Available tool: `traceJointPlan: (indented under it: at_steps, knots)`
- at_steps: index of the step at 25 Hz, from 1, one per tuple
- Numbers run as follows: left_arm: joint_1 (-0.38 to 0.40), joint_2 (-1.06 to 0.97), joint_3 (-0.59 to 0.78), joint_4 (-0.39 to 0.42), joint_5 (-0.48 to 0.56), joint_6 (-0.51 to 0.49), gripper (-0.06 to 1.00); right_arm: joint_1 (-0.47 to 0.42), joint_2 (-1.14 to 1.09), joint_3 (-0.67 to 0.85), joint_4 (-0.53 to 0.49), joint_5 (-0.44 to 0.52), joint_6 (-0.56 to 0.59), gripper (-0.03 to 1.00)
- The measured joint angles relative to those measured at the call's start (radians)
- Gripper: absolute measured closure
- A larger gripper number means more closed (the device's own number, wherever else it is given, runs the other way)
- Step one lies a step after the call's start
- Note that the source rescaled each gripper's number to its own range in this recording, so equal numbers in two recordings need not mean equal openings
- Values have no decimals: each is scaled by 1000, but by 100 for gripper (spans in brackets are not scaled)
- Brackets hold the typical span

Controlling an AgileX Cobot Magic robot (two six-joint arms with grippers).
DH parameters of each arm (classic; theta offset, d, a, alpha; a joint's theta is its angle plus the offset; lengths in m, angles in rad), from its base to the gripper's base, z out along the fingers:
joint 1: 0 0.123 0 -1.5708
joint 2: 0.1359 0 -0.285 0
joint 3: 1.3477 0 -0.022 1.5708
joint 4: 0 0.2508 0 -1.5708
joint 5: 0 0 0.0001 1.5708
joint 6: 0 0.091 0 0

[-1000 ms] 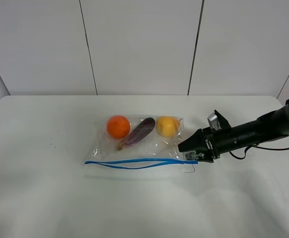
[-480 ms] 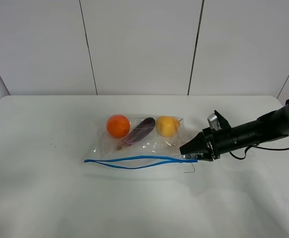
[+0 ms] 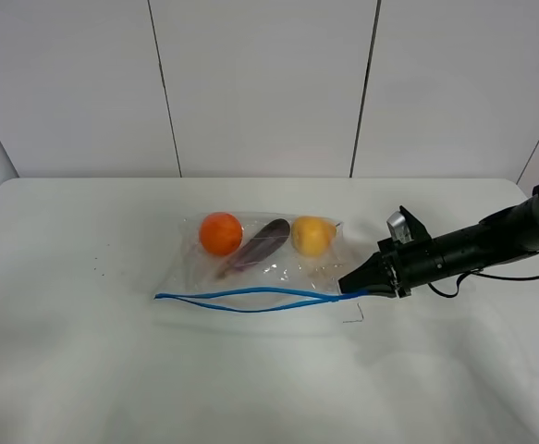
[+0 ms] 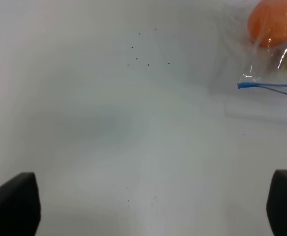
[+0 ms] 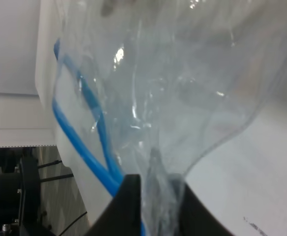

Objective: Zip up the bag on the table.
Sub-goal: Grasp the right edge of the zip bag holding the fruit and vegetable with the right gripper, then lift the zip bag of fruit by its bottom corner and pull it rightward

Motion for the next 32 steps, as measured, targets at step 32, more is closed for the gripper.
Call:
traceJointPlan:
  at_steps: [32]
  knots:
    - [0,0,0,0,0,0,-5,0,0,0,-2,0,-2,97]
